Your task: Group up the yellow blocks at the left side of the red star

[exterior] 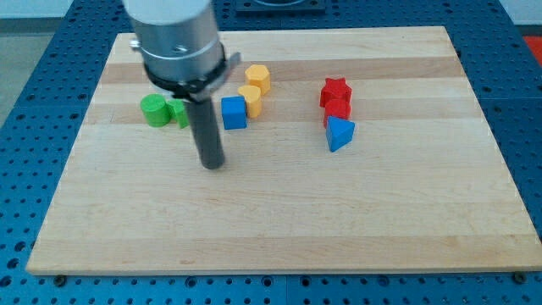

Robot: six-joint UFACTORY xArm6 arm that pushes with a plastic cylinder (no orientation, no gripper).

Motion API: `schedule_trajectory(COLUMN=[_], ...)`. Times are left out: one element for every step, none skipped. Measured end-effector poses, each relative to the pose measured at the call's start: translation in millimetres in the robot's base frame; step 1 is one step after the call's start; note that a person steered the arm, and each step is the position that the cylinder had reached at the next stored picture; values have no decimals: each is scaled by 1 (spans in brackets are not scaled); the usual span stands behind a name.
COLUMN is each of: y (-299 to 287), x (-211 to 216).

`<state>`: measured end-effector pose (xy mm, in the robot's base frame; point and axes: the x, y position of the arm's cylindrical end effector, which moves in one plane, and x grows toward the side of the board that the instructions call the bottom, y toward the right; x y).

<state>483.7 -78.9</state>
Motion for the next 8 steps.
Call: schedule_trajectory(y=[40, 39, 38, 22, -4, -12, 34, 35], x=[-29, -38, -85, -95, -100, -100, -96, -88])
